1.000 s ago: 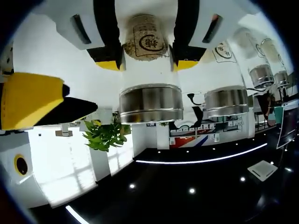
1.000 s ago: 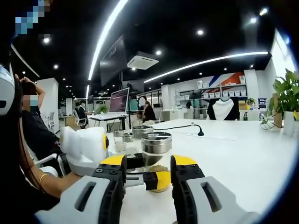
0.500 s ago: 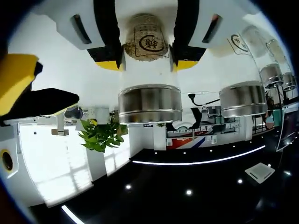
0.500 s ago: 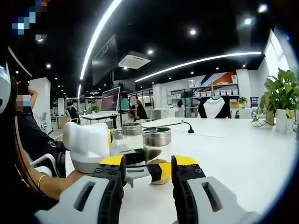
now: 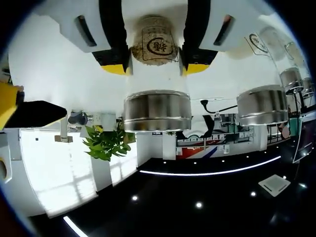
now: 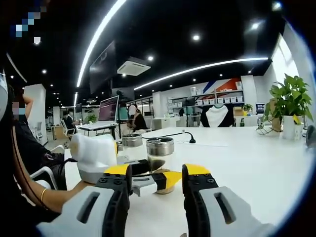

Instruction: Rotate the seasoning bottle until the label or dispensing opening points toward the visible target arrow and the bottle remains upright within the marked orientation range

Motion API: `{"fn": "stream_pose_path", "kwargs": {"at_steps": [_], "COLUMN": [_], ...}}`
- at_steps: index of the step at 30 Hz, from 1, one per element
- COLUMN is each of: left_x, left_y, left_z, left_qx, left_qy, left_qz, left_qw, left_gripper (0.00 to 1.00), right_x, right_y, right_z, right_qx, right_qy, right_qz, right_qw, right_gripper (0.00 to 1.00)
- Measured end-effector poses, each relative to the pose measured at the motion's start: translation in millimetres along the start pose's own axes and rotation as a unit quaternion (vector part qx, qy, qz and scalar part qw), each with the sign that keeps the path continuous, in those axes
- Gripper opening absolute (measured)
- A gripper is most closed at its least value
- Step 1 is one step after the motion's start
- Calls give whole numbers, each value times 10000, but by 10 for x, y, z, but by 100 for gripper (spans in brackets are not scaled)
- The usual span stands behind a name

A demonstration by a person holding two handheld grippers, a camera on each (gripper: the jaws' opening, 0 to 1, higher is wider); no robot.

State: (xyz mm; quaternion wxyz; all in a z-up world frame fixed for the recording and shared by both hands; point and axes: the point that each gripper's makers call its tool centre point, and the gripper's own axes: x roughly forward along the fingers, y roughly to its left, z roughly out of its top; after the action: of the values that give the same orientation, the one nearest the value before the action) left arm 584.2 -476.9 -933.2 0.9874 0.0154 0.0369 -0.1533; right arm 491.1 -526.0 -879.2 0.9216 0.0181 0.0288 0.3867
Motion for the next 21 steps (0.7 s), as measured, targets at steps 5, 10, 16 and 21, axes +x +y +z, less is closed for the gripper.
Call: {"fn": "stream_pose_path", "kwargs": {"at_steps": [5,10,16,21], "left_x": [-75,-184,-330,-471], "left_y": [0,9,25,82], "left_z": [43,99,148,222], "left_qx": [-380,-239,-88,26], "left_qy": [-30,-69,-137,-267], "left_qz": [-135,-137,-143,-80], "left_qw": [9992,9996,9998,9996], "left_gripper": [45,46,47,48], "right_x": [-26,-33,-20,-13], "right_y": [-10,12,53,86], "right_z": [5,-6,-21,-45], "right_qx": [-1,24,0,1], "right_qy": [8,18,50,82], "right_qz": [-51,-67,-70,-77], "right_qw": [10000,10000,10000,9999], "right_gripper": [45,45,47,47]}}
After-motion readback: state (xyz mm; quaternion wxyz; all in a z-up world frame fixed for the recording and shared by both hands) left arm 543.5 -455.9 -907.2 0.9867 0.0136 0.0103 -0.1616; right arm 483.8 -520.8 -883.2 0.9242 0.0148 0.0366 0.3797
